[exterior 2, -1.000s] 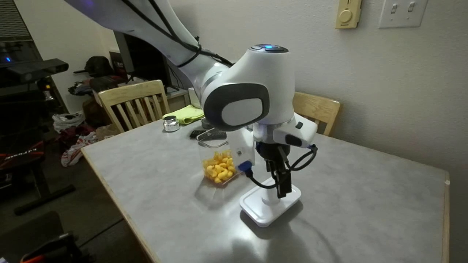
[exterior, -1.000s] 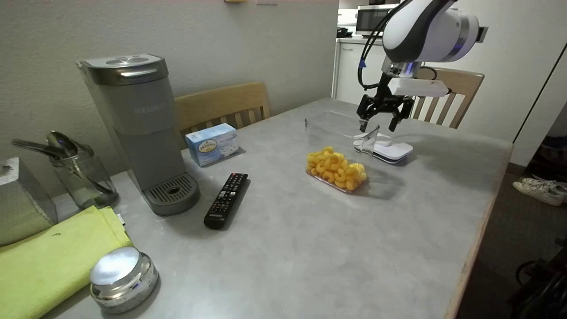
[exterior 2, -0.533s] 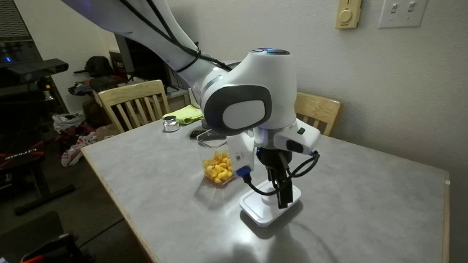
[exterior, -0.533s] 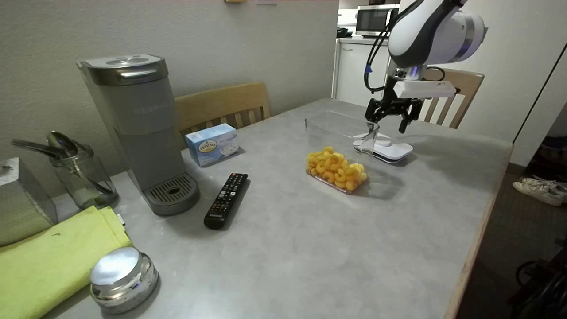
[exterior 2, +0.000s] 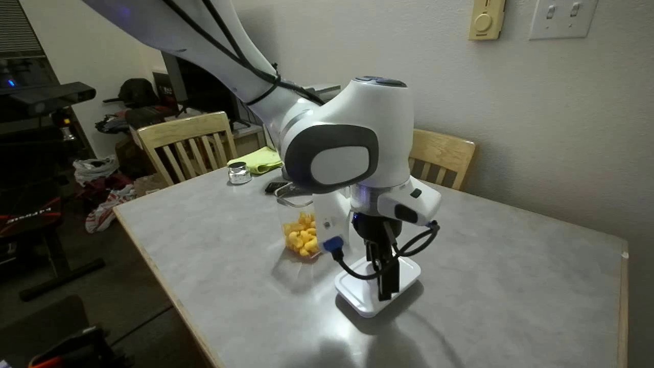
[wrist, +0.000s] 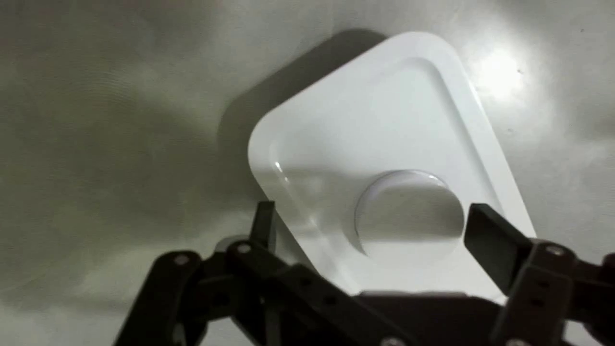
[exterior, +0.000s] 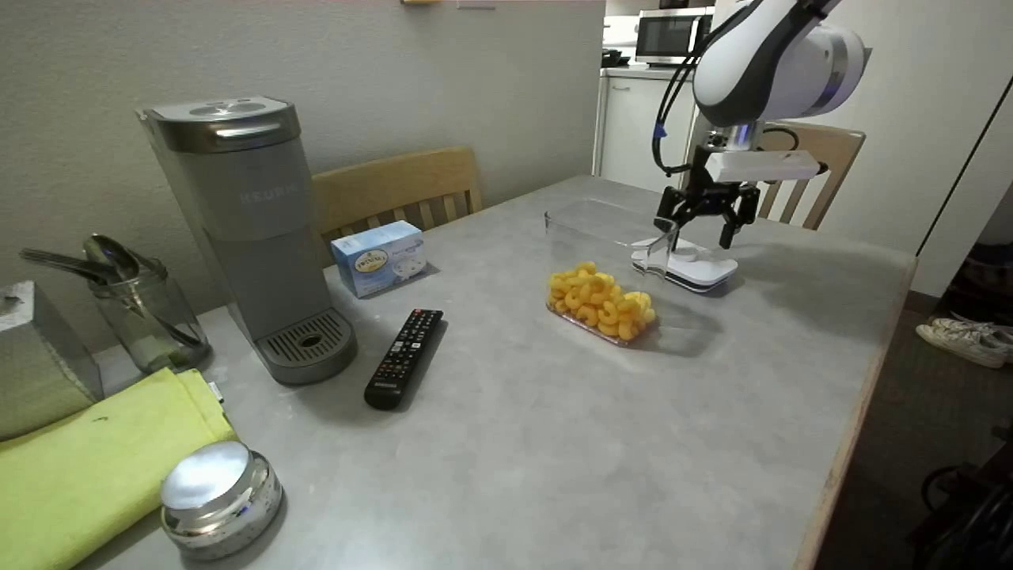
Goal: Place the white lid on top of the clear food container
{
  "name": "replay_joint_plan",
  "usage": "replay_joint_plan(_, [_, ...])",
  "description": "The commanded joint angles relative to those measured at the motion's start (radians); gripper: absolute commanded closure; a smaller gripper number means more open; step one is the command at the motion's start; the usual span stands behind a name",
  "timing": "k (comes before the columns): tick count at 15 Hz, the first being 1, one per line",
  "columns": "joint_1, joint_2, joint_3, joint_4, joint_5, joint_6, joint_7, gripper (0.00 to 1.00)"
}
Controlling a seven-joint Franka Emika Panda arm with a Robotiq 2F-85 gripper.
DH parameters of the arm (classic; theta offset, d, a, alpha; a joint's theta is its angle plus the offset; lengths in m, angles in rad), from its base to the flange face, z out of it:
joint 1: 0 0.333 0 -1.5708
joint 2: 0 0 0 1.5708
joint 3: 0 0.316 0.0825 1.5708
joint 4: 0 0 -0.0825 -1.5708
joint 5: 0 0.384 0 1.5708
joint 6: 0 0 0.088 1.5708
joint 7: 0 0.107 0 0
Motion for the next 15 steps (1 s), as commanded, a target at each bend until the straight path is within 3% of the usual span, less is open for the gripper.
replay_joint_plan(1, [0.004,0.02,0.005,0.016,0.006,-0.013,-0.006,0.0])
replay_joint_plan(15, [0.011,0.047,0.022,0.052,0.003,-0.003,-0.015,0.0])
